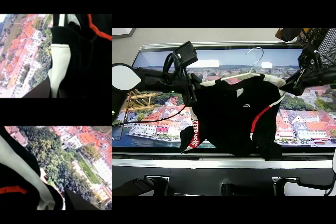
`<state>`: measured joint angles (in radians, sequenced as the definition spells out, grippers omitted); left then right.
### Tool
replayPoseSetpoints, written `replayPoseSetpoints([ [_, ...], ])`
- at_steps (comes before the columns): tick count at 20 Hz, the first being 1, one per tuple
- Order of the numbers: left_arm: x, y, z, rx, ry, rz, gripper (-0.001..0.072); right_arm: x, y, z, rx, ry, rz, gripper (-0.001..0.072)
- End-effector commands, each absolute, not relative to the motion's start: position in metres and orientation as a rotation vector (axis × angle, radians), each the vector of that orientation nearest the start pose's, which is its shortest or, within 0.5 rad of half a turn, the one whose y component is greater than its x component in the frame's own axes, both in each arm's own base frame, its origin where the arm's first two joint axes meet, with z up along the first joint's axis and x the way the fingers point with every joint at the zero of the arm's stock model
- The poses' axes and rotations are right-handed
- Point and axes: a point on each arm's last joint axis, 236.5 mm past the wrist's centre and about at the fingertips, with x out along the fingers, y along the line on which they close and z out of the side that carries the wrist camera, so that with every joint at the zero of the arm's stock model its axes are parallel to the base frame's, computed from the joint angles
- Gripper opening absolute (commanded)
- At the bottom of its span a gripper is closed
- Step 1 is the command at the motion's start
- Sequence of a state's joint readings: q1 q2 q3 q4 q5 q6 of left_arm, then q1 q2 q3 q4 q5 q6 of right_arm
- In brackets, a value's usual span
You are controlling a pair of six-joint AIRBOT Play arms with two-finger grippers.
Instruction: Fold the clothes and pants, and hang the long-sleeved shirts on hangers.
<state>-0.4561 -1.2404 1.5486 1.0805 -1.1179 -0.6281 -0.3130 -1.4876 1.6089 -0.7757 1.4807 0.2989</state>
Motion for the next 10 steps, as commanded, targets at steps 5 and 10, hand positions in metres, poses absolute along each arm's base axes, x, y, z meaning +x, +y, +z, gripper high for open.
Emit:
replayPoseSetpoints([
  [5, 0.357, -0.287, 0.211, 0.639, 0.445, -1.091, 0.0032, 0.417, 0.051, 0.137, -0.301, 0.714, 1.073, 0.0049],
  [10, 0.359, -0.287, 0.213, 0.618, 0.446, -1.077, 0.0124, 0.394, 0.044, 0.169, -0.302, 0.773, 0.955, 0.0043],
])
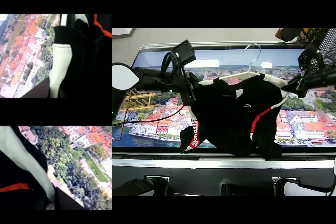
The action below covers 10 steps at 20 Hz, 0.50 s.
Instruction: Fold the clothes and pants, and hang the long-sleeved shirts on hangers.
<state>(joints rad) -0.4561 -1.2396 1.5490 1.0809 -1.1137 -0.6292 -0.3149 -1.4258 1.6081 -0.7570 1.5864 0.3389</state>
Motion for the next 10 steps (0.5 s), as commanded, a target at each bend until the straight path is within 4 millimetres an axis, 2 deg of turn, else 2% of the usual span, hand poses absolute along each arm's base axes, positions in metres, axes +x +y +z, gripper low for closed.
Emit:
replayPoseSetpoints([
  [1, 0.364, -0.288, 0.217, 0.555, 0.456, -1.043, 0.023, 0.384, 0.043, 0.177, -0.284, 0.801, 0.919, 0.0043],
  [3, 0.376, -0.289, 0.228, 0.413, 0.467, -0.968, 0.0456, 0.363, 0.045, 0.199, -0.247, 0.828, 0.848, 0.004],
  [4, 0.381, -0.29, 0.233, 0.349, 0.47, -0.935, 0.0499, 0.353, 0.046, 0.213, -0.24, 0.823, 0.812, 0.004],
  [6, 0.39, -0.29, 0.243, 0.241, 0.467, -0.883, 0.0555, 0.332, 0.042, 0.234, -0.279, 0.808, 0.729, 0.004],
  [8, 0.399, -0.286, 0.25, 0.141, 0.474, -0.831, 0.0555, 0.315, 0.027, 0.253, -0.343, 0.79, 0.591, 0.004],
  [10, 0.411, -0.274, 0.256, 0.008, 0.496, -0.76, 0.0555, 0.3, 0.012, 0.275, -0.371, 0.747, 0.444, 0.0041],
])
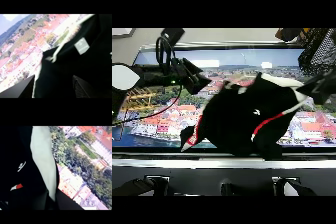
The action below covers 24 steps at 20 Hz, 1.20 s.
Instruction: Fold the clothes and pants, and hang the long-sleeved shirts on hangers.
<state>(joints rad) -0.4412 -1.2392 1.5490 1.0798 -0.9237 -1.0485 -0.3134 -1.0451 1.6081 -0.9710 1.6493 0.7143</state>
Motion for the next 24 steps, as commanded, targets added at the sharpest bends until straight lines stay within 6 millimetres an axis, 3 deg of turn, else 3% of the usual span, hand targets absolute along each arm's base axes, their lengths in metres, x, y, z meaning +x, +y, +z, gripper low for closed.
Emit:
replayPoseSetpoints([
  [1, 0.417, -0.265, 0.259, -0.059, 0.51, -0.722, 0.0555, 0.292, 0.008, 0.286, -0.387, 0.718, 0.395, 0.0041],
  [6, 0.428, -0.232, 0.271, -0.192, 0.518, -0.626, 0.0555, 0.271, -0.015, 0.339, -0.385, 0.547, 0.146, 0.0041],
  [11, 0.427, -0.232, 0.274, -0.193, 0.513, -0.626, 0.0555, 0.268, -0.062, 0.42, -0.319, 0.242, -0.173, 0.0041],
  [15, 0.427, -0.232, 0.274, -0.192, 0.513, -0.626, 0.0555, 0.258, -0.101, 0.48, -0.369, 0.026, -0.386, 0.0041],
  [21, 0.429, -0.232, 0.272, -0.192, 0.515, -0.625, 0.0555, 0.233, -0.133, 0.53, -0.593, -0.101, -0.609, 0.0041],
  [24, 0.431, -0.233, 0.268, -0.192, 0.525, -0.623, 0.0555, 0.22, -0.155, 0.536, -0.687, -0.062, -0.735, 0.0041],
])
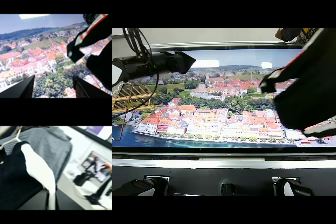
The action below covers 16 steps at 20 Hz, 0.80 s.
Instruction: Fold the clothes and pants, and hang the long-sleeved shirts on hangers.
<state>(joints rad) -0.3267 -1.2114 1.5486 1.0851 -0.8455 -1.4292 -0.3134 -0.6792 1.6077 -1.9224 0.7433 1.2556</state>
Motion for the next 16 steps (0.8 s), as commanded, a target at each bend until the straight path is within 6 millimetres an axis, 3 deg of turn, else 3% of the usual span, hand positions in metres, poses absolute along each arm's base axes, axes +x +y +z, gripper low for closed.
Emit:
replayPoseSetpoints([
  [1, 0.432, -0.233, 0.267, -0.193, 0.527, -0.623, 0.0555, 0.215, -0.165, 0.535, -0.694, -0.041, -0.785, 0.0041],
  [6, 0.435, -0.234, 0.26, -0.193, 0.539, -0.621, 0.0554, 0.175, -0.224, 0.528, -0.611, 0.046, -1.12, 0.0041],
  [10, 0.437, -0.235, 0.255, -0.193, 0.55, -0.62, 0.0554, 0.163, -0.245, 0.531, -0.624, 0.058, -1.295, 0.0041],
  [13, 0.439, -0.235, 0.252, -0.192, 0.556, -0.619, 0.0554, 0.162, -0.251, 0.538, -0.672, 0.052, -1.377, 0.0041],
  [16, 0.439, -0.236, 0.251, -0.192, 0.559, -0.618, 0.0554, 0.176, -0.26, 0.526, -0.648, 0.085, -1.381, 0.0041],
])
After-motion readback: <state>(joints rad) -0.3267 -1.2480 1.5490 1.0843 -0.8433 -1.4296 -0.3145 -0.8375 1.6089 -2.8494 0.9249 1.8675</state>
